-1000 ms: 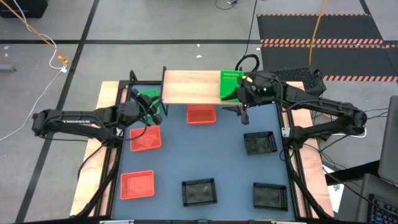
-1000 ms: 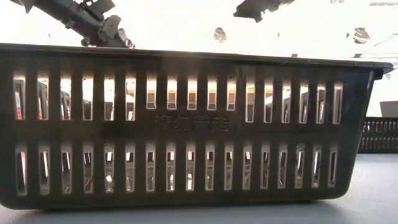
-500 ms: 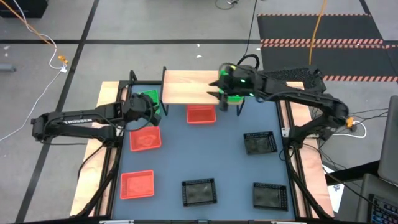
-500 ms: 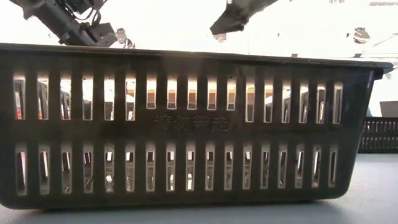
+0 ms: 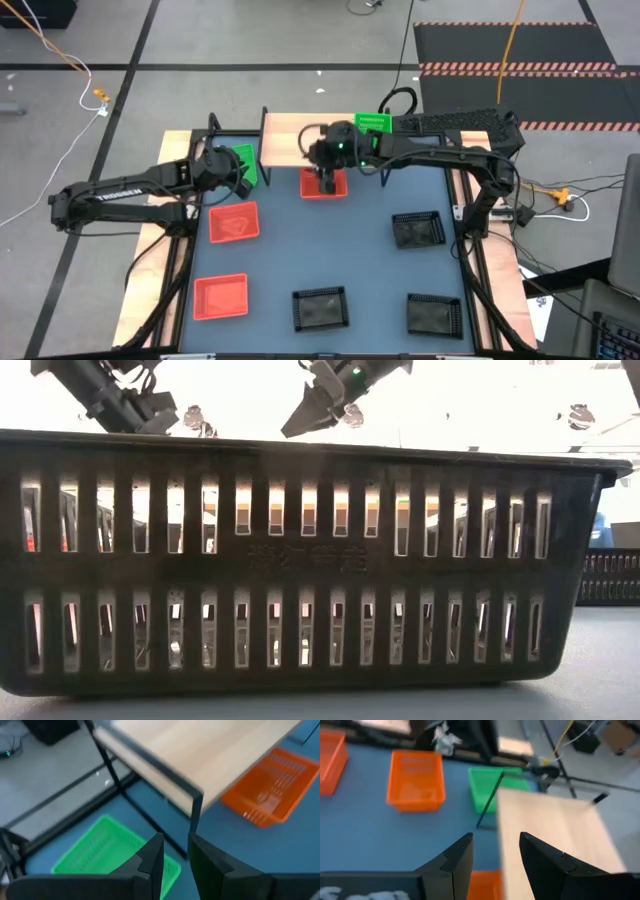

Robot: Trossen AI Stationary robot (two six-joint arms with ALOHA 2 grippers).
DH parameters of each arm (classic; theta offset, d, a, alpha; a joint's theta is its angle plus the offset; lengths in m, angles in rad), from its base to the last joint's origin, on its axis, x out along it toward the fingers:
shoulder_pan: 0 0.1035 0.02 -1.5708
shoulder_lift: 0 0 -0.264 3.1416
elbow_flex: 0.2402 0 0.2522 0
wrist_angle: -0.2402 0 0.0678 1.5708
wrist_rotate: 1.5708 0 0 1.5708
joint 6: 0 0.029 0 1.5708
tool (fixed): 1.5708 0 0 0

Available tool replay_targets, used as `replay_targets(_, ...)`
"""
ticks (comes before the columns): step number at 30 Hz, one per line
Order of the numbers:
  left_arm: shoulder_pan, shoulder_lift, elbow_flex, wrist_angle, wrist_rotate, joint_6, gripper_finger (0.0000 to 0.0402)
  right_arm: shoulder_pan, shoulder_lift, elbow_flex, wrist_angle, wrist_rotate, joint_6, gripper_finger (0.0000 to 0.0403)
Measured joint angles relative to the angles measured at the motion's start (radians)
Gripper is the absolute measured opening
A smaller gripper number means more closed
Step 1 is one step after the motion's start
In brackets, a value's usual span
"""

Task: Stack baskets on shelf by color
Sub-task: Adjust the shelf on the table

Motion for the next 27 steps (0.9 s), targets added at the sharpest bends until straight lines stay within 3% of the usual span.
replay_targets(7, -0.003, -0.002, -0.026, 0.017, 0.017, 0.004, 0.0092, 0.102, -0.07, -0.014, -0.264, 0.13, 0.025, 0.0157)
replay_targets(15, -0.078, 0.0, -0.026, 0.021, 0.06, 0.01, 0.0092, 0.213, -0.095, -0.019, -0.527, 0.14, 0.147, 0.0157)
replay_targets(20, -0.108, -0.003, -0.026, 0.116, 0.037, 0.064, 0.0092, 0.263, -0.168, -0.124, -0.455, 0.218, 0.157, 0.0157)
replay_targets(27, -0.092, 0.0, -0.026, 0.237, 0.035, 0.208, 0.0092, 0.24, -0.359, -0.366, -0.162, 0.242, 0.223, 0.0157)
